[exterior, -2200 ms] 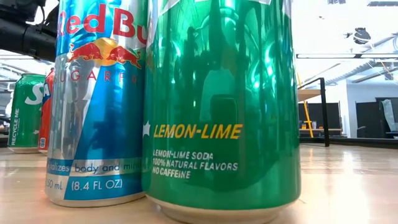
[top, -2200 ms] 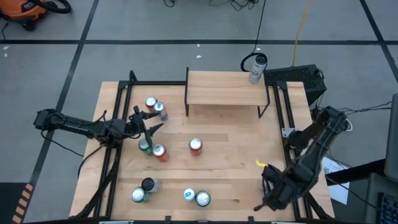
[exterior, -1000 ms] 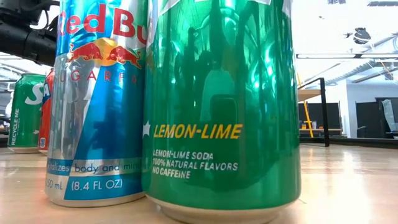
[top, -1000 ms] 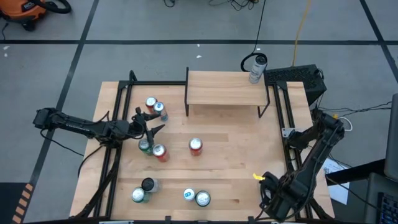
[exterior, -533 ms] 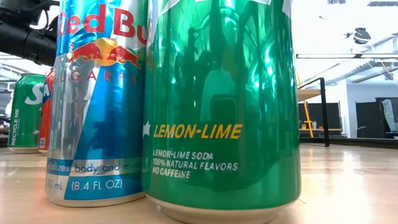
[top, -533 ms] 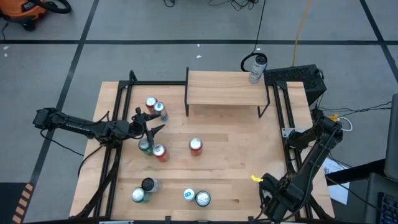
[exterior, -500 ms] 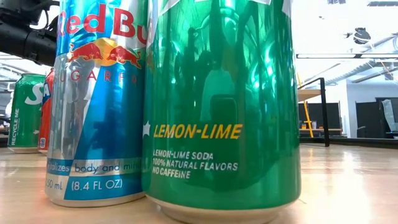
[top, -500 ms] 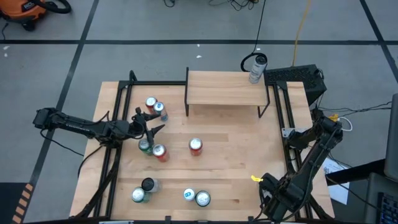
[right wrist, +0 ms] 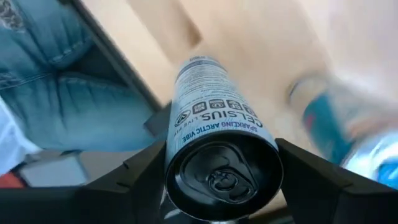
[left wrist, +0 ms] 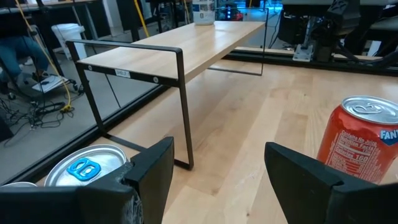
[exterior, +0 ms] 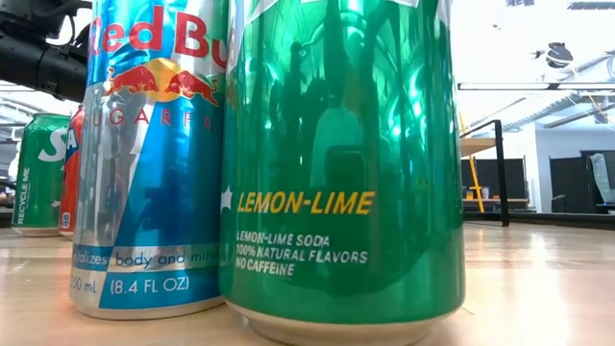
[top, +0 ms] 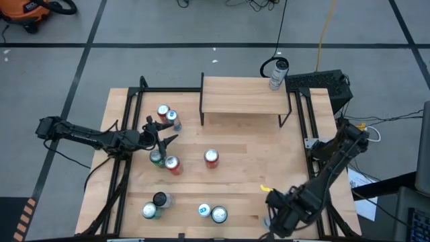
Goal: Place canned beverage on shelf
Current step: Put the right white blue soda can on the shelf aligned with the other white blue soda can
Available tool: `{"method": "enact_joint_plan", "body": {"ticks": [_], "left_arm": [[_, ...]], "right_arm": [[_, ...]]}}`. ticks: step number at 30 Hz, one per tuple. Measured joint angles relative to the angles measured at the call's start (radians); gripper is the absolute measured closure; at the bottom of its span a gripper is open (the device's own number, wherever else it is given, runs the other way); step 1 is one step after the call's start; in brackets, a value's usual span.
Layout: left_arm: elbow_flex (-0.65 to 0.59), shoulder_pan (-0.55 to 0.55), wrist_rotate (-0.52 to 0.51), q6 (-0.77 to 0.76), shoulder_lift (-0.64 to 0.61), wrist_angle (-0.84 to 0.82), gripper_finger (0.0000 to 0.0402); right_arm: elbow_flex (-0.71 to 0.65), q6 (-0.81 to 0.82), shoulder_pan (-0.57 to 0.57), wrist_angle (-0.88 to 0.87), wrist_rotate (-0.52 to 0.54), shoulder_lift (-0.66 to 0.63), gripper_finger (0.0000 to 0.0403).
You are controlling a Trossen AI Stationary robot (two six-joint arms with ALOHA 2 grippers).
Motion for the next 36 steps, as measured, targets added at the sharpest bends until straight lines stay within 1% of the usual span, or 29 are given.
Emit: {"method": "enact_joint_plan", "body": {"ticks": [4, 7, 11, 15, 16, 18, 23, 27, 31, 36], "left_arm": [[0.0, 0.0, 0.0, 0.0, 0.0, 0.0, 0.015], [0.0, 0.0, 0.0, 0.0, 0.0, 0.0, 0.015], [0.0, 0.0, 0.001, 0.0, 0.0, 0.0, 0.015], [0.0, 0.0, 0.001, 0.0, 0.0, 0.0, 0.015], [0.0, 0.0, 0.001, -0.001, 0.001, 0.0, 0.015], [0.0, 0.0, 0.002, -0.001, 0.003, 0.0, 0.015], [0.0, 0.0, 0.003, -0.001, 0.006, 0.0, 0.015], [0.0, -0.001, 0.018, -0.004, 0.006, -0.002, 0.015], [0.0, -0.001, 0.032, -0.004, 0.006, -0.016, 0.015], [0.0, -0.001, 0.032, -0.024, 0.006, -0.043, 0.015]], "right_arm": [[0.0, -0.127, -0.08, -0.036, 0.02, 0.0, 0.0156], [0.0, -0.177, -0.147, -0.088, 0.043, 0.0, 0.0156], [0.001, -0.17, -0.242, -0.16, 0.091, -0.005, 0.0156], [0.001, -0.169, -0.339, -0.248, 0.188, -0.021, 0.0155], [0.001, -0.183, -0.363, -0.254, 0.198, -0.024, 0.0154], [0.001, -0.219, -0.41, -0.255, 0.194, -0.028, 0.0148], [0.001, -0.319, -0.518, -0.246, 0.128, -0.027, 0.0119], [0.002, -0.366, -0.592, -0.247, 0.126, -0.027, 0.0109], [0.002, -0.399, -0.621, -0.248, 0.142, -0.027, 0.011], [0.002, -0.438, -0.621, -0.251, 0.169, -0.039, 0.0111]]}}
